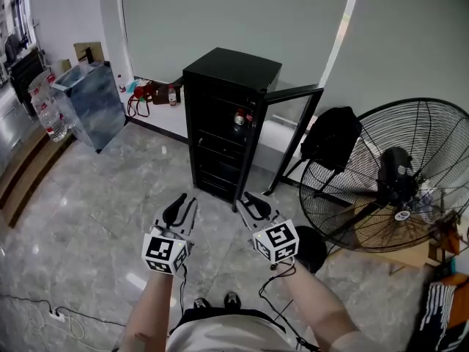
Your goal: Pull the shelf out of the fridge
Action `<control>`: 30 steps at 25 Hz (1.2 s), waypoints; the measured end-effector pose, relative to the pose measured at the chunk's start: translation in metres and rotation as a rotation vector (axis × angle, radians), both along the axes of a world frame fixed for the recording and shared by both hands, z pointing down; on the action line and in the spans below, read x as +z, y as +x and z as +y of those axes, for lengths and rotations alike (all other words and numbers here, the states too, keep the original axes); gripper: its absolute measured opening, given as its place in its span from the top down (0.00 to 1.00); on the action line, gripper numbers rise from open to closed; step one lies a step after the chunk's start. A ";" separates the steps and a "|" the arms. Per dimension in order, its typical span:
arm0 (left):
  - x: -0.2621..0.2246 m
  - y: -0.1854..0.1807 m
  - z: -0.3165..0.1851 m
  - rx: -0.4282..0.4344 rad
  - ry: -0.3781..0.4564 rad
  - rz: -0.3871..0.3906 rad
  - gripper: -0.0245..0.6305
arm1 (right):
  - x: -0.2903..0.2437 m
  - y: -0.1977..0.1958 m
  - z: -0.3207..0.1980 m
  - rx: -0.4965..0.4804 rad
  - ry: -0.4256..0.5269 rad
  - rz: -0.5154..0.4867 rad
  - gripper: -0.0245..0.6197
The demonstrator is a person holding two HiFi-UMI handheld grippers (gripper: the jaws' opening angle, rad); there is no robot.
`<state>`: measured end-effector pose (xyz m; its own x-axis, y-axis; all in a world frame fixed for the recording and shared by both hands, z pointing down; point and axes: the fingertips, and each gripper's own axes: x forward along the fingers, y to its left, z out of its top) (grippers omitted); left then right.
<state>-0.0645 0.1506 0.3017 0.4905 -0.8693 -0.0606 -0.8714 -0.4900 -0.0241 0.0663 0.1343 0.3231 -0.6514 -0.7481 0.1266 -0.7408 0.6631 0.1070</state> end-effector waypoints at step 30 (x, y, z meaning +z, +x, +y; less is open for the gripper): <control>0.006 0.005 0.000 0.061 -0.043 0.016 0.35 | 0.002 -0.018 0.013 -0.083 -0.026 -0.006 0.45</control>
<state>-0.0595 0.1507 0.3074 0.5419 -0.8399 -0.0317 -0.8400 -0.5424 0.0117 0.0486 0.1469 0.3252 -0.7118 -0.6880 0.1415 -0.6837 0.7248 0.0847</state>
